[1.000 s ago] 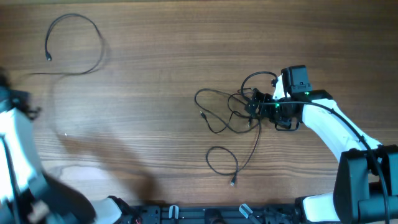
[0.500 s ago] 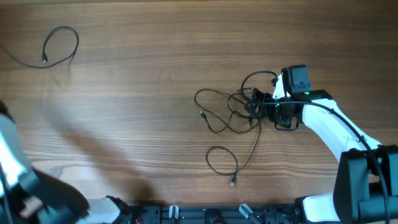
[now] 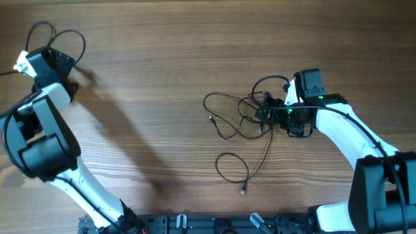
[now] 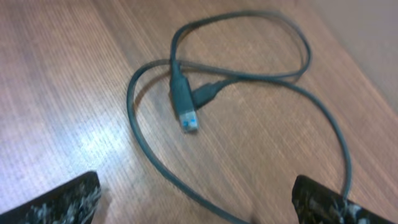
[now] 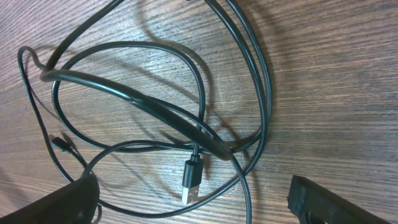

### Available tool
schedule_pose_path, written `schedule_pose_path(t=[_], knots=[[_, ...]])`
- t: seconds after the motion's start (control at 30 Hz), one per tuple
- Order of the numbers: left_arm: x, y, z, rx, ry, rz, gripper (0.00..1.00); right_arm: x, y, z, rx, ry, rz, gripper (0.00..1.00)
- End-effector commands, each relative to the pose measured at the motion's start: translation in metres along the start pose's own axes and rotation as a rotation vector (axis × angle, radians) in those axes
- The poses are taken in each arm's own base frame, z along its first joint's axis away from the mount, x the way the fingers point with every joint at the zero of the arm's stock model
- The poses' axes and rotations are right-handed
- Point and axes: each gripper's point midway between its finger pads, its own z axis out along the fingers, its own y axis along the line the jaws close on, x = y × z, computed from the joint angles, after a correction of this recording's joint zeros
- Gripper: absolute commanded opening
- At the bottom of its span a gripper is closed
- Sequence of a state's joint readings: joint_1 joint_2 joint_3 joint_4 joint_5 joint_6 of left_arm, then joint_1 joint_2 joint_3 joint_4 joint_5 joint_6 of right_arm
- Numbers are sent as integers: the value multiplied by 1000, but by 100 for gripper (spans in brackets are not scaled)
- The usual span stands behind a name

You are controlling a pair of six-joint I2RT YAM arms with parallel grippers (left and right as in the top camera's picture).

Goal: Untangle cables

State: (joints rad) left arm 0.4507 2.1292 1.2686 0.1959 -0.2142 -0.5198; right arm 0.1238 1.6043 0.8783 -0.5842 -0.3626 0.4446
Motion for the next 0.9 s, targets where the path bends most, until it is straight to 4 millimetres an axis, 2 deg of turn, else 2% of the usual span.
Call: schedule_pose_path(t=[0.0,0.07,0.13,0.17,0.2,0.23,0.27,0.33,0.37,0.47,0.53,0.6,0.63,0.73,0.87], knots=[[-65,-60,-74,233,-44,-3,100,1,4,-2,-18,2,-2,100],[-90,-96,-130,405,-48,6,100,-2,6,-5,-22,-10,-5,100],[-101,-121,-175,531,-47,25,100,-7,11,-14,-33,-35,-15,100],[-97,-134,-197,601,-15,43,100,-10,14,-19,-39,-48,-20,100],[-83,-149,-222,691,57,69,100,-13,19,-27,-51,-72,-32,100],[-69,-158,-238,747,121,86,100,-15,22,-33,-58,-89,-46,100],[-44,-170,-259,824,232,111,100,-17,27,-44,-68,-118,-79,100],[-11,-181,-279,900,377,132,100,-19,27,-60,-43,-172,-92,100],[16,-185,-292,930,491,146,100,-22,25,-70,-24,-212,-96,100],[95,-191,-329,909,765,209,100,-36,12,-114,53,-395,-40,100],[142,-194,-355,893,902,277,100,-40,1,-138,85,-489,58,100],[187,-191,-374,828,980,375,100,-38,-7,-153,106,-547,130,100],[212,-186,-380,749,1015,405,100,-37,-7,-156,109,-551,124,100],[262,-172,-395,556,1096,411,100,-29,-17,-154,157,-527,140,100],[309,-175,-423,625,1090,610,96,-25,-24,-147,190,-497,151,100]])
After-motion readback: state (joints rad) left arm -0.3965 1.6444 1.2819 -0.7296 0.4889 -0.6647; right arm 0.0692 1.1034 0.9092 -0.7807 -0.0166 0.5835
